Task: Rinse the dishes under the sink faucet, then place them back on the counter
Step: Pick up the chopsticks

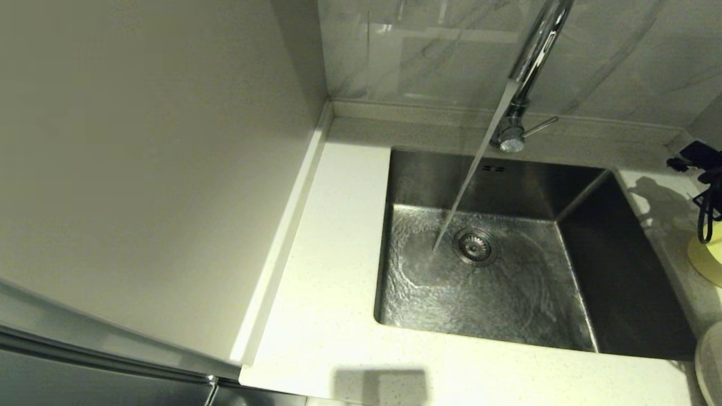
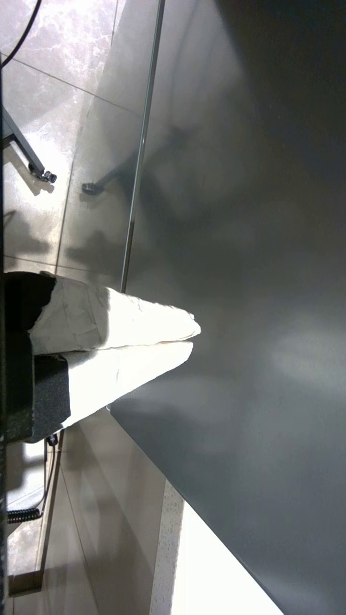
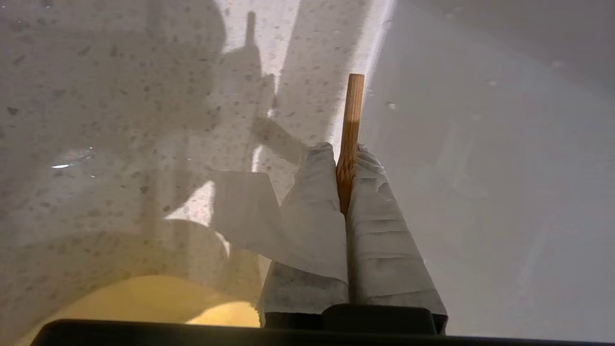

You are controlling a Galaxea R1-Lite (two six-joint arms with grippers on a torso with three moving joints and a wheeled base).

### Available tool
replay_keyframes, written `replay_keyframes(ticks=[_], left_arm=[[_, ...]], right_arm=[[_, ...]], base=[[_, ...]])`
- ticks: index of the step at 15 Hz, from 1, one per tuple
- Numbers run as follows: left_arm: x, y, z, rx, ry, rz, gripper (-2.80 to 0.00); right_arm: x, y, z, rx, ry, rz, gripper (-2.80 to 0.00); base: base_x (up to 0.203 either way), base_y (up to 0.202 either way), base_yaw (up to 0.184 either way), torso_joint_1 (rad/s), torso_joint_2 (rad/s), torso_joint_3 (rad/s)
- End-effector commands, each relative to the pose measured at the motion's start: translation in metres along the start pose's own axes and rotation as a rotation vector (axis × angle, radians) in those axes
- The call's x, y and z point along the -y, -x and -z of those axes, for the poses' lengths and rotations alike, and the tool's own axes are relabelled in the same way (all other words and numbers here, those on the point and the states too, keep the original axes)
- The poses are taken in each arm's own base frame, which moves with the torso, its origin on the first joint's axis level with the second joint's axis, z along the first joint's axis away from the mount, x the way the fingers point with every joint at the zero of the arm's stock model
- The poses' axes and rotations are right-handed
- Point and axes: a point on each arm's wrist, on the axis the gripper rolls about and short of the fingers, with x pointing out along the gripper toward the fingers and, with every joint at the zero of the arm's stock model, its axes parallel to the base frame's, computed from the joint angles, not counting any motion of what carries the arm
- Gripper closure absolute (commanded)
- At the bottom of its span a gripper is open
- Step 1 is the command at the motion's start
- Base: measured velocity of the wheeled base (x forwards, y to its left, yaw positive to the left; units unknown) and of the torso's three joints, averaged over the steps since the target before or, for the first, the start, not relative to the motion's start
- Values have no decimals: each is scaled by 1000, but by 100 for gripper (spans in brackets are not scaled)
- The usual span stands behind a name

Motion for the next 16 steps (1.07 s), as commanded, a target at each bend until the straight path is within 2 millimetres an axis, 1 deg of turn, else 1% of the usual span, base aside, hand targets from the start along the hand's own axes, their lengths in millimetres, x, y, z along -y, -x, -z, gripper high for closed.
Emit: replay_keyframes(ticks=[1, 4, 6, 9, 13, 16], left_arm=[[0, 0, 0, 2, 1, -1, 0], [0, 0, 0, 2, 1, -1, 0], [0, 0, 0, 2, 1, -1, 0], [0, 0, 0, 2, 1, -1, 0], [0, 0, 0, 2, 1, -1, 0], [0, 0, 0, 2, 1, -1, 0]], right_arm=[[5, 5, -2, 10, -2, 13, 0], [8, 11, -9, 46, -15, 35, 0], [8, 21, -19, 100, -25, 54, 0], [6, 46, -37, 172, -21, 51, 0], [1, 70, -43, 234, 43, 61, 0], [-5, 95, -49, 291, 54, 51, 0]], base=[[0, 0, 0, 0, 0, 0], [0, 0, 0, 0, 0, 0], [0, 0, 0, 0, 0, 0], [0, 0, 0, 0, 0, 0], [0, 0, 0, 0, 0, 0], [0, 0, 0, 0, 0, 0]])
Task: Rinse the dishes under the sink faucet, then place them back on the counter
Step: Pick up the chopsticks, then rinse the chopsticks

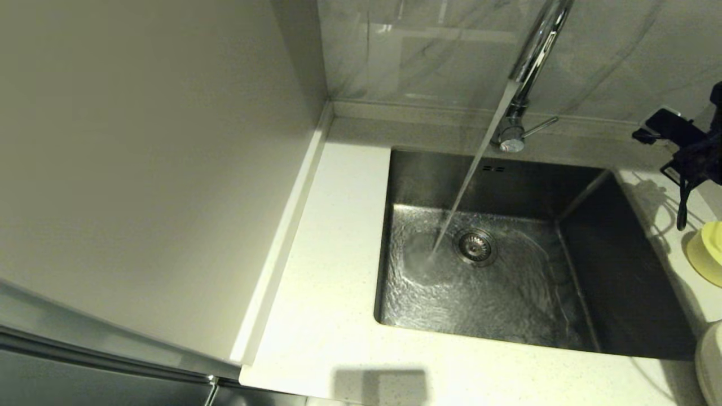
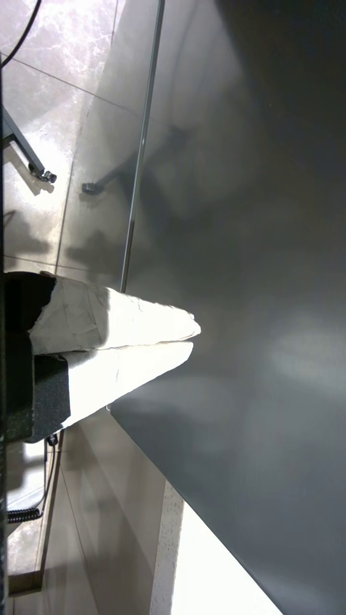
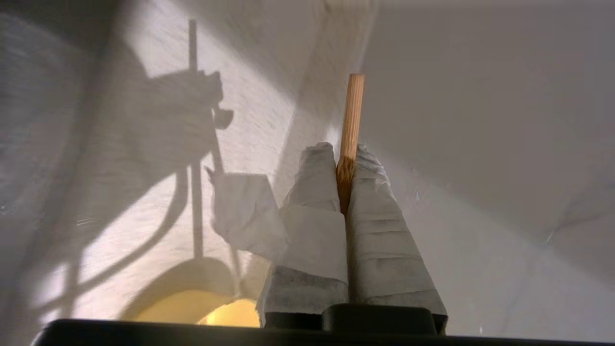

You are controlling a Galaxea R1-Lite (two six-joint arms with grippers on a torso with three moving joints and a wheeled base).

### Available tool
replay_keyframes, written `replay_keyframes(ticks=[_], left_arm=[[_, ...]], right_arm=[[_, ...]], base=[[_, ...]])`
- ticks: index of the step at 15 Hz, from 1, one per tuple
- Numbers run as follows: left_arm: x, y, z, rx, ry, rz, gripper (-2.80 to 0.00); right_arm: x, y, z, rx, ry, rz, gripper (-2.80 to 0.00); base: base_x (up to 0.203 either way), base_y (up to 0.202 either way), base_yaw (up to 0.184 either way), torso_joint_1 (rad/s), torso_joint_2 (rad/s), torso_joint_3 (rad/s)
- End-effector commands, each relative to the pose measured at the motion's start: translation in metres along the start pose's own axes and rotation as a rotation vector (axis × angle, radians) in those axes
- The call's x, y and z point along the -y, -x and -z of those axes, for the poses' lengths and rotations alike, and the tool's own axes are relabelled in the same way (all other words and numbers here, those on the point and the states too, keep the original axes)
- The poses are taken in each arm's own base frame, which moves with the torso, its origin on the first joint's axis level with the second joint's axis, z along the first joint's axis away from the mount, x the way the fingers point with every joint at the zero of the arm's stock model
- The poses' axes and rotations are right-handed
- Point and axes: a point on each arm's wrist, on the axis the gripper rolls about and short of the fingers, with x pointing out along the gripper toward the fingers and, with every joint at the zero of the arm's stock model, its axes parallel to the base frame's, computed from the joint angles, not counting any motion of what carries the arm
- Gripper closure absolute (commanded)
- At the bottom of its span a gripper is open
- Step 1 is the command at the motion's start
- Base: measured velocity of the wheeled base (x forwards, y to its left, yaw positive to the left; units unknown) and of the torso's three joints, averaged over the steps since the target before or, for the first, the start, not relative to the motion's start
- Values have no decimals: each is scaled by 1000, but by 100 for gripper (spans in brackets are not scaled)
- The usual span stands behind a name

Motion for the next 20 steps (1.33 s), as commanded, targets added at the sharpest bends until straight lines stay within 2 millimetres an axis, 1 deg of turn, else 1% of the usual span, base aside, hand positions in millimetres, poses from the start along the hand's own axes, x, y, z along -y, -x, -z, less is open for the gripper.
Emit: replay_keyframes(ticks=[1, 3, 7, 9, 10, 13, 16, 20], left_arm=[[0, 0, 0, 2, 1, 0, 0], [0, 0, 0, 2, 1, 0, 0], [0, 0, 0, 2, 1, 0, 0], [0, 0, 0, 2, 1, 0, 0], [0, 0, 0, 2, 1, 0, 0], [0, 0, 0, 2, 1, 0, 0], [0, 0, 0, 2, 1, 0, 0], [0, 0, 0, 2, 1, 0, 0]], right_arm=[[2, 21, -8, 40, 6, -5, 0], [-6, 36, -13, 80, 14, -17, 0], [-22, 68, -13, 165, 73, -8, 0], [-26, 89, -15, 220, 100, -4, 0], [-27, 96, -17, 240, 103, -6, 0], [-25, 111, -24, 291, 93, 0, 0], [-18, 120, -30, 341, 93, 49, 0], [-12, 141, -37, 412, 78, 68, 0]], base=[[0, 0, 0, 0, 0, 0], [0, 0, 0, 0, 0, 0], [0, 0, 0, 0, 0, 0], [0, 0, 0, 0, 0, 0], [0, 0, 0, 0, 0, 0], [0, 0, 0, 0, 0, 0], [0, 0, 0, 0, 0, 0], [0, 0, 0, 0, 0, 0]])
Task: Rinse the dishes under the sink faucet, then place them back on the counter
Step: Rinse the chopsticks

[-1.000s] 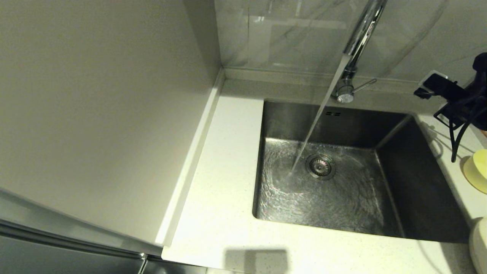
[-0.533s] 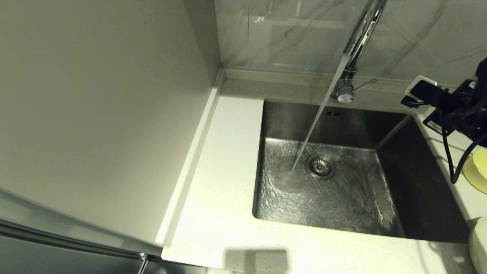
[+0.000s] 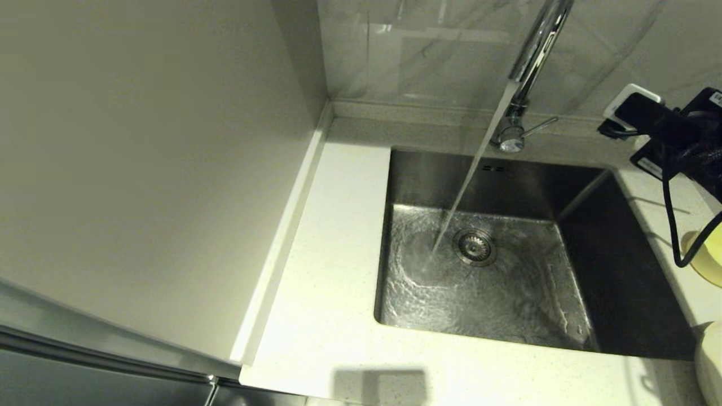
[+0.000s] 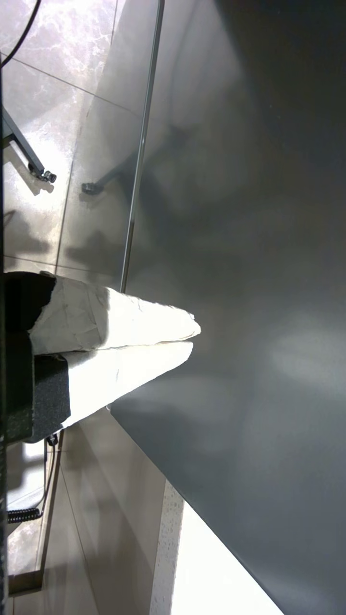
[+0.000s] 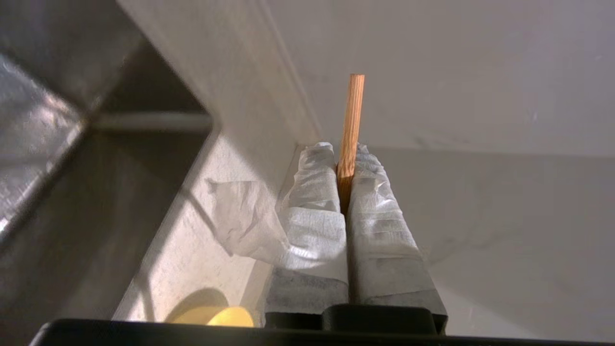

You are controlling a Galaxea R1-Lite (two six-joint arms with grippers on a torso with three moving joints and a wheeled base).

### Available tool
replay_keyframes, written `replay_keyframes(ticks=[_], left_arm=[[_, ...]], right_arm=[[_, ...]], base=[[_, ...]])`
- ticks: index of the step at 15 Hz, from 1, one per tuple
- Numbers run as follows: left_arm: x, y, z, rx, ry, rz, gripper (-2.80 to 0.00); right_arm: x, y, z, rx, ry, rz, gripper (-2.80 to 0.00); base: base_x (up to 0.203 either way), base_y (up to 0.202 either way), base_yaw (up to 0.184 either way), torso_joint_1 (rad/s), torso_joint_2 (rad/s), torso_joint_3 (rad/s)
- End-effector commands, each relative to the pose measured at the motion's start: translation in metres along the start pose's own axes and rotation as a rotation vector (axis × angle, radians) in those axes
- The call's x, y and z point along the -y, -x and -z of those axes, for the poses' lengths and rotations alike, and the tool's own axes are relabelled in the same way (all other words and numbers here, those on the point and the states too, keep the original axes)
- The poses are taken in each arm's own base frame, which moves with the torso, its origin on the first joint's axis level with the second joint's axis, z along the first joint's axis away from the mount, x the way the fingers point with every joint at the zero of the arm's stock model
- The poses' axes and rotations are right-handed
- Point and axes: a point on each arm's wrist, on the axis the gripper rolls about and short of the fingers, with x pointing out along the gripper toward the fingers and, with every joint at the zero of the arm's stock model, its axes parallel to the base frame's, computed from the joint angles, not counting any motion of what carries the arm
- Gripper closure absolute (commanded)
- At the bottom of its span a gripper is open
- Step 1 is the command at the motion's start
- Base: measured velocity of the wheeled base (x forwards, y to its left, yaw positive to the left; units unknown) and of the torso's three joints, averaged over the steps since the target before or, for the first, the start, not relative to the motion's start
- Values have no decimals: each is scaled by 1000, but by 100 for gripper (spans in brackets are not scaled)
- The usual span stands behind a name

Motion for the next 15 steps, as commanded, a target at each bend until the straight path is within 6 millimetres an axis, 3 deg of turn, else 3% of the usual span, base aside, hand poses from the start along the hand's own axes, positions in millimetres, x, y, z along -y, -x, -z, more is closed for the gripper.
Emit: replay_keyframes(ticks=[1, 7, 15], left_arm=[[0, 0, 0, 2, 1, 0, 0], [0, 0, 0, 2, 1, 0, 0], [0, 0, 0, 2, 1, 0, 0]], right_arm=[[4, 14, -8, 44, -3, 4, 0], [-19, 51, -24, 171, -14, -59, 0], [-34, 71, -55, 315, -55, -86, 0]], base=[[0, 0, 0, 0, 0, 0], [0, 0, 0, 0, 0, 0], [0, 0, 0, 0, 0, 0]])
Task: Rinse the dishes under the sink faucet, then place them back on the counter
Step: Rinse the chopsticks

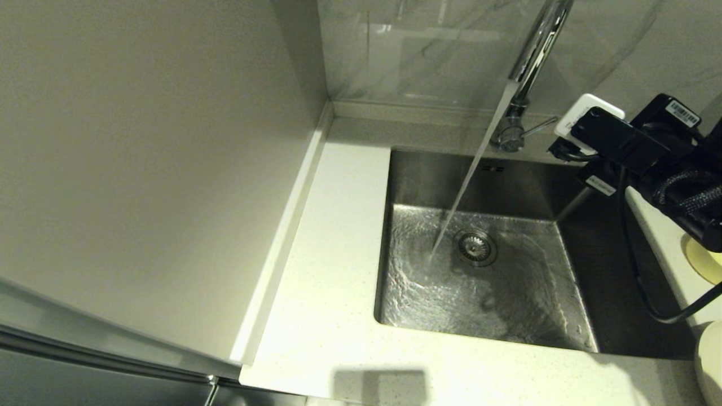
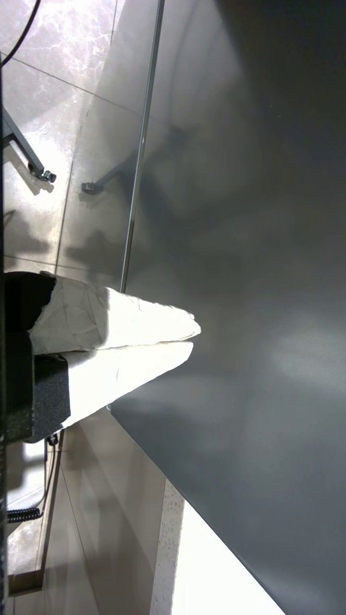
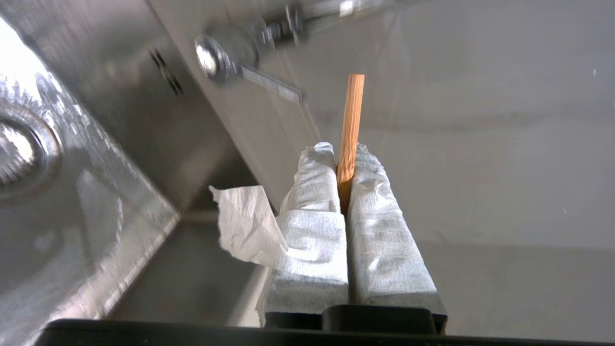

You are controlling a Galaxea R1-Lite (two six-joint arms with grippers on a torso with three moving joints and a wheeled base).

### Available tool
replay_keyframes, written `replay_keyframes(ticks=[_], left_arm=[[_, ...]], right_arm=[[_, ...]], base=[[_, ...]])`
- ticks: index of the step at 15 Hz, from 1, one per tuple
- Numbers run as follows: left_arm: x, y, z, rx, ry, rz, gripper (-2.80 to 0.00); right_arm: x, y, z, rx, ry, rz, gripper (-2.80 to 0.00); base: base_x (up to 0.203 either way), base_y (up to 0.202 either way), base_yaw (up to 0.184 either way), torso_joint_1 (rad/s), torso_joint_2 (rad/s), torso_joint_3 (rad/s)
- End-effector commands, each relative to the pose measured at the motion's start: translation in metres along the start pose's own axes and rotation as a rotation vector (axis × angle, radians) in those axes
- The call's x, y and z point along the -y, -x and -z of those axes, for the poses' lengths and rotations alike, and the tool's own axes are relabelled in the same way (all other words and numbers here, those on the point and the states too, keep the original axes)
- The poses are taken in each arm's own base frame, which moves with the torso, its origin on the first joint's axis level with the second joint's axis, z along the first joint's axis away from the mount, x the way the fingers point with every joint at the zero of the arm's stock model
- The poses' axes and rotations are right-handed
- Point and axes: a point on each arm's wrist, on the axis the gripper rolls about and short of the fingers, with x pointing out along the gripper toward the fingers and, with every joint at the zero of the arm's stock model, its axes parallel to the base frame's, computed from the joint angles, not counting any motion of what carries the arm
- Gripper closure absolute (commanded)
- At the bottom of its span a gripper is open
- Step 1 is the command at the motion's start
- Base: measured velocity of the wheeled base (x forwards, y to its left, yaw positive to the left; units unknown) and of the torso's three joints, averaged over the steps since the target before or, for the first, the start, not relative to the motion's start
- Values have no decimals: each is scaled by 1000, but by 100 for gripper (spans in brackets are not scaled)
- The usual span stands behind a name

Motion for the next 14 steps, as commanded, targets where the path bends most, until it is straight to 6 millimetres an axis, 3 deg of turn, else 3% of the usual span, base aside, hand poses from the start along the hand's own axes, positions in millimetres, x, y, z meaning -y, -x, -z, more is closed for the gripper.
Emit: replay_keyframes(ticks=[1, 14], left_arm=[[0, 0, 0, 2, 1, 0, 0], [0, 0, 0, 1, 1, 0, 0]], right_arm=[[-8, 0, -10, 39, -5, -3, 0], [-51, 3, -36, 255, 40, 99, 0]], base=[[0, 0, 0, 0, 0, 0], [0, 0, 0, 0, 0, 0]])
